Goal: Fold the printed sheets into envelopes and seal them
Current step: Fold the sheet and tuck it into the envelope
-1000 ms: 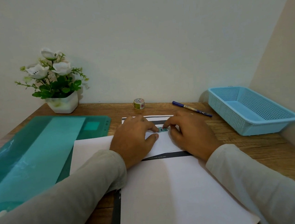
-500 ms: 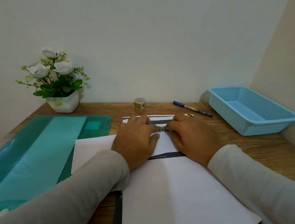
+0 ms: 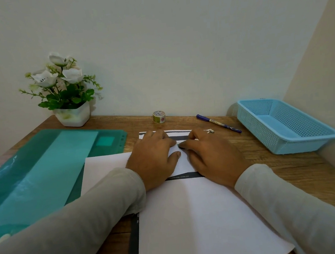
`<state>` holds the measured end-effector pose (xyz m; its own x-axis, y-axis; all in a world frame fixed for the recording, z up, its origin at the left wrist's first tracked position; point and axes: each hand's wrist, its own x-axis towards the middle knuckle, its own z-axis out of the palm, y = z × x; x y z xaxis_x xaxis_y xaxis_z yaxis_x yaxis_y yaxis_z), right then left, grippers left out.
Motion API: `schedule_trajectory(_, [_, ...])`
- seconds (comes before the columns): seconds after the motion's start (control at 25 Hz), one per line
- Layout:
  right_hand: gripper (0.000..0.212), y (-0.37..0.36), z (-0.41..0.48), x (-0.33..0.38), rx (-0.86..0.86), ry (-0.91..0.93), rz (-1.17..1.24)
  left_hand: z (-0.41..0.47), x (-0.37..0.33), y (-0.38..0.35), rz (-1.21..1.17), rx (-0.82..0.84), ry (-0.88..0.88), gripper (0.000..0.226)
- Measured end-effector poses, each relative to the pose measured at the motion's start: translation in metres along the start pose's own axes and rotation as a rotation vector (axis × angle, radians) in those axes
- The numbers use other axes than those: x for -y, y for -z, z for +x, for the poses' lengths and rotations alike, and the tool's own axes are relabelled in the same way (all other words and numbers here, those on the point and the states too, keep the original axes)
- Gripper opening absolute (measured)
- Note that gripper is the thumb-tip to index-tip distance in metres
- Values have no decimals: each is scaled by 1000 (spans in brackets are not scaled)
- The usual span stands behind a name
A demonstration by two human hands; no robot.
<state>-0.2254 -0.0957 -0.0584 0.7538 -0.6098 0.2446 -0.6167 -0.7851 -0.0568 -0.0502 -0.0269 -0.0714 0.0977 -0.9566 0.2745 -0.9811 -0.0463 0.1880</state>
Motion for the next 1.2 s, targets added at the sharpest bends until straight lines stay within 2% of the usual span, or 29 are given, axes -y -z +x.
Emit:
schedule_trajectory(0.2, [44,-2,1,2,18,-1,6,0,3,-3,-26,-5,1,48])
schedule_trajectory(0.52, [31,0,-2,-1,-12,27,91,0,2,-1,-41,13,15,47])
schedule_trajectory(0.68, [26,-2,-4,-4,-95,-17,218,-1,2,0,-45,22,22,48])
schedule_trajectory(0.92, [38,-1,-1,0,-10,-51,85,-1,1,1,-30,28,17,48])
schedule_trajectory(1.2, [42,0,-3,4,-43,-110,-22,-4,0,0,12,-4,-34,43])
